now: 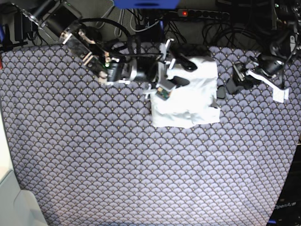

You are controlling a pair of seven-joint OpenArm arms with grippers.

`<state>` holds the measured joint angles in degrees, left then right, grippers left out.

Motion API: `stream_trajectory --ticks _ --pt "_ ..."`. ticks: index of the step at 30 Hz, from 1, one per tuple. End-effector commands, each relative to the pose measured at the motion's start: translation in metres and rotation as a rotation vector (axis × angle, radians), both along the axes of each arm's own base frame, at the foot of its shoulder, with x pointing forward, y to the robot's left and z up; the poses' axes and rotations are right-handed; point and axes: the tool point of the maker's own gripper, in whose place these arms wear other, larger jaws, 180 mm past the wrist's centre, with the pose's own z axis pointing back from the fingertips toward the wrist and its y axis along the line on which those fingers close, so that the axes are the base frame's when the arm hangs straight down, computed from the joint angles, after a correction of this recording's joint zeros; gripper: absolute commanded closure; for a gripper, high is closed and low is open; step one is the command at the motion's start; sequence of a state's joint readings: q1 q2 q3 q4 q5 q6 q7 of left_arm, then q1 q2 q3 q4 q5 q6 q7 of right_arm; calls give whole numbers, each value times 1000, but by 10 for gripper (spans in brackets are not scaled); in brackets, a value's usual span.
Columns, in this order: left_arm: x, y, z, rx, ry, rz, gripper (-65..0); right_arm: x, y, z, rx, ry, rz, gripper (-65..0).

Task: Fold the T-shirt properly
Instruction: 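Grasp the bundle edges with both grippers and square them, then rotate and flatten the bundle with the left gripper, right gripper withdrawn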

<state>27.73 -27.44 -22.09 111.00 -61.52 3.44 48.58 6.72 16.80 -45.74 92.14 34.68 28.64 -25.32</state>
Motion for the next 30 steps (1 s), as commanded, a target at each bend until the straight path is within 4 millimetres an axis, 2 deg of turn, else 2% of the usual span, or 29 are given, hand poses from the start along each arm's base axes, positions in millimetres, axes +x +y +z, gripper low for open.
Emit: stream_trajectory --ticks 1,2,5,8,11,13,17,21,26,30 --pt "6 0 8 2 -39 -5 -650 13 -6 15 36 -33 -32 -318" --pt "11 -3 11 -3 -56 -12 -650 16 -12 15 28 -38 -43 -318" --pt "20 -19 -1 -42 -2 -71 -650 22 -27 13 15 -39 -80 -319" --pt "27 -36 -24 -110 79 -97 -650 24 -36 8 7 -26 -111 -319" --pt "32 -45 -39 -148 119 -95 -650 21 -40 4 1 -14 -120 -319" --pt "34 -53 -41 -165 123 -106 -650 21 -40 5 1 -16 -120 -319" --pt "30 -61 -47 -183 139 -114 -650 21 -43 3 -8 -16 -120 -319" --pt "27 -57 -57 -144 162 -108 -650 21 -43 3 -8 -16 -120 -319" --pt "22 -62 -71 -107 189 -94 -650 22 -43 4 -6 -20 -120 -318" --pt "22 -70 -75 -104 190 -92 -650 23 -44 4 -8 -23 -120 -318"
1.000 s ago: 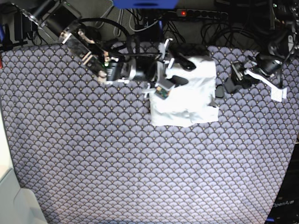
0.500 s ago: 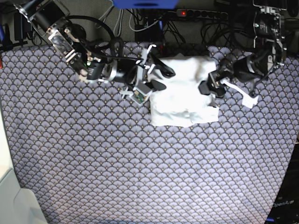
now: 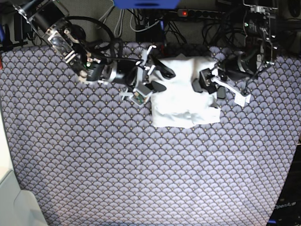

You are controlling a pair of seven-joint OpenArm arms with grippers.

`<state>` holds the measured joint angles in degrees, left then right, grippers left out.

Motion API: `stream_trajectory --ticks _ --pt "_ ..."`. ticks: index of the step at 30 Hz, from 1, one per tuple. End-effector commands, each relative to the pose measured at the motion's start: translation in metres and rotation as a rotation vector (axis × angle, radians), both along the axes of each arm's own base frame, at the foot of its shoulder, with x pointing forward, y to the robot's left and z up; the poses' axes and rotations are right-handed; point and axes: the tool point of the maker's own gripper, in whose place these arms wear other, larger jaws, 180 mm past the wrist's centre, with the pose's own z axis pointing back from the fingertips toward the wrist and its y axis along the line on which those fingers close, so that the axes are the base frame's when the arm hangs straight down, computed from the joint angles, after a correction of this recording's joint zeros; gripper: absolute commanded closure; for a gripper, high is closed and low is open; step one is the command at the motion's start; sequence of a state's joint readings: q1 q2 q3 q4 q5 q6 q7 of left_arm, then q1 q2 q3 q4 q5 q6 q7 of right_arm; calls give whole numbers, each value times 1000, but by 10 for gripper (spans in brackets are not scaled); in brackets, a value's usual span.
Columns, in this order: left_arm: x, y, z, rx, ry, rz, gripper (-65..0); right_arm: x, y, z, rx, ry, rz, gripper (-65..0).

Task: Fold the T-shirt properly
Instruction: 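Rotate and flatten the bundle with the left gripper, right gripper withdrawn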

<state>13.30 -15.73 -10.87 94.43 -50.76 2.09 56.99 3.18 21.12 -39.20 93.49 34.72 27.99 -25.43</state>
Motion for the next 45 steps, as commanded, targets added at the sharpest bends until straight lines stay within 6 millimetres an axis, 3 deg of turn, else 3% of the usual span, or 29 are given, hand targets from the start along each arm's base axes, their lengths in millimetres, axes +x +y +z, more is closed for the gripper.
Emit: stream_trajectory --ticks 1,6,17,21,24,29,36,45 --pt "4 -3 5 0 -20 -12 -650 8 3 17 47 -36 -4 -318" --pt "11 -19 6 12 -33 -57 -644 7 2 16 46 -33 -4 -318" --pt "18 -20 -1 7 -16 -57 -163 7 -6 11 26 -32 -8 -315" --pt "33 -17 9 15 -49 -58 -69 24 -21 17 27 -53 -70 -314" --pt "42 -9 8 36 -41 -66 -50 39 -38 27 42 -77 -148 -315" --pt "65 -20 11 73 -3 -177 -49 56 -73 37 48 -106 -270 -318" --pt "96 -53 9 371 7 -468 -49 58 -104 33 31 -100 -361 -317" --pt "111 -111 9 717 -117 -872 -49 62 -152 39 -11 -129 -477 -318"
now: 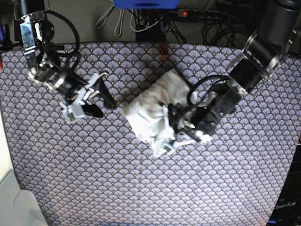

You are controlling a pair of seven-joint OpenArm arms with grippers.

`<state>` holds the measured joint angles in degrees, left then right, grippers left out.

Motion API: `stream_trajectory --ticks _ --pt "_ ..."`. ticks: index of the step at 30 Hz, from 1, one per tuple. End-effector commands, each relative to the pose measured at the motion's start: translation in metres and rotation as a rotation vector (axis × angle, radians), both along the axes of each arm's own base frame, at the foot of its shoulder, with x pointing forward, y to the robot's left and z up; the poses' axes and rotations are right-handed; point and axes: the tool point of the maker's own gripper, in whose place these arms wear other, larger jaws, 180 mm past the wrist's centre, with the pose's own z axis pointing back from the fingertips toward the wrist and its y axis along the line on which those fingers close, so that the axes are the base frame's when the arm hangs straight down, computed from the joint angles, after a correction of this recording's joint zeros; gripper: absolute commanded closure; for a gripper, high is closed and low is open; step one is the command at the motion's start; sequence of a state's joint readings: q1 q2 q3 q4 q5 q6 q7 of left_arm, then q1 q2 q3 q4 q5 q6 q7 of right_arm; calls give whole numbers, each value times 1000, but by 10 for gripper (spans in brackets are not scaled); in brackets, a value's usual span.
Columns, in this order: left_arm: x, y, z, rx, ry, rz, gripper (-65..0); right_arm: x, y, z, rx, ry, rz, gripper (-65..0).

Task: Fold the T-shirt properly
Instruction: 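Rotate and flatten the bundle with the left gripper, right gripper withdrawn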

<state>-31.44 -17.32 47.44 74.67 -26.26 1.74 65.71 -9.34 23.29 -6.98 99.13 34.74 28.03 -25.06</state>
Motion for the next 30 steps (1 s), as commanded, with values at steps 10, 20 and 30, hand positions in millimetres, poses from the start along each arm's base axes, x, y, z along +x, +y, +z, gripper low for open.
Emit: stream_trajectory --ticks 10,20,30 --pt "22 -49 20 138 -302 -357 -49 0 -35 7 -10 -25 -86 -318" --pt "33 -74 32 235 -528 -486 -282 -9 -33 -2 -9 7 -86 -315" --pt "28 -71 34 230 -530 -567 -650 -9 -34 -1 -10 5 -89 -314"
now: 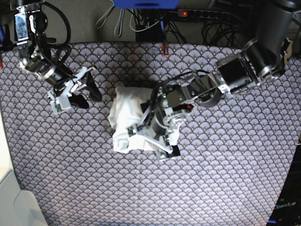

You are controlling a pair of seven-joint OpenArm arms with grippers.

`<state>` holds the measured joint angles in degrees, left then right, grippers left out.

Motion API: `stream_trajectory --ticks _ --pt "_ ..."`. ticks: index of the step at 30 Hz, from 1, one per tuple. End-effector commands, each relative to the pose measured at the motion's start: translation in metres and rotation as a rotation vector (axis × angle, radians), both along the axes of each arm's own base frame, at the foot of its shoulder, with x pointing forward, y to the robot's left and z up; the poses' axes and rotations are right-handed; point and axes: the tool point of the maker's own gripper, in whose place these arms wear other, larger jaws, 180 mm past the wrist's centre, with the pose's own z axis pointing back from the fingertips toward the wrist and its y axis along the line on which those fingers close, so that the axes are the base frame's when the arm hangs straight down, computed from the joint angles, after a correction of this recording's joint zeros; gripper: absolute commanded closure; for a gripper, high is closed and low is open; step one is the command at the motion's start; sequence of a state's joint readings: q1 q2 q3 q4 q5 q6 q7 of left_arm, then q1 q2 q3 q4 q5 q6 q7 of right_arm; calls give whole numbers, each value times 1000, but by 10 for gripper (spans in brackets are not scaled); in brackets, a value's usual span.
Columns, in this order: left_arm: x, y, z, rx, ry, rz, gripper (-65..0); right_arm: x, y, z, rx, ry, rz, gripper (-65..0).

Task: Fold the T-shirt properly
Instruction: 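Rotate and flatten the bundle with the left gripper, right gripper withdrawn, then press the bundle's top flat with the right gripper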

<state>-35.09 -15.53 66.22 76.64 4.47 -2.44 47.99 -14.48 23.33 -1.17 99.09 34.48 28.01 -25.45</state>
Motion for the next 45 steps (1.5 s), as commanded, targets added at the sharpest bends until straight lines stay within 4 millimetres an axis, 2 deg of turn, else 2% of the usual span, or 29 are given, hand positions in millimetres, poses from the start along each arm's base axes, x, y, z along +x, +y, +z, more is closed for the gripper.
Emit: stream_trajectory --ticks 1,5,10,12,14,18,20,22,23,25,27,30,32,35,37,41,45 --pt "0 -8 9 -28 3 -14 -650 6 0 15 20 -51 0 -314" --pt "11 -3 47 -152 -60 52 -650 6 0 16 24 -53 -1 -314" --pt "32 23 107 -322 -159 166 -650 7 2 19 27 -64 4 -314" --pt "36 38 121 -368 -189 215 -650 7 5 25 30 -78 12 -314" --pt "43 70 134 -401 -221 299 -650 7 13 33 45 -99 24 -314" --pt "43 165 128 -400 -218 582 -650 10 30 53 89 -156 34 -314" --pt "28 221 118 -384 -201 743 -650 13 45 65 116 -190 65 -315" --pt "1 264 102 -368 -171 882 -628 10 60 69 133 -203 120 -315" --pt "-15 285 99 -360 -167 944 -575 10 71 73 145 -215 150 -315" --pt "-47 315 89 -345 -149 1040 -463 10 88 77 166 -222 194 -315" --pt "-81 337 84 -323 -146 1112 -328 8 108 80 188 -227 246 -315" --pt "-119 349 76 -310 -129 1176 -122 14 126 77 201 -219 291 -315" --pt "-141 359 73 -309 -128 1235 -4 21 130 65 194 -189 301 -314" --pt "-169 373 70 -306 -124 1314 -18 30 131 44 181 -140 324 -311" --pt "-185 377 62 -303 -101 1350 -3 33 131 28 182 -103 333 -290" --pt "-204 378 52 -276 -65 1367 -3 37 122 -3 172 -15 295 -194" --pt "-213 372 43 -289 -34 1386 -3 40 108 -37 153 78 252 -91"
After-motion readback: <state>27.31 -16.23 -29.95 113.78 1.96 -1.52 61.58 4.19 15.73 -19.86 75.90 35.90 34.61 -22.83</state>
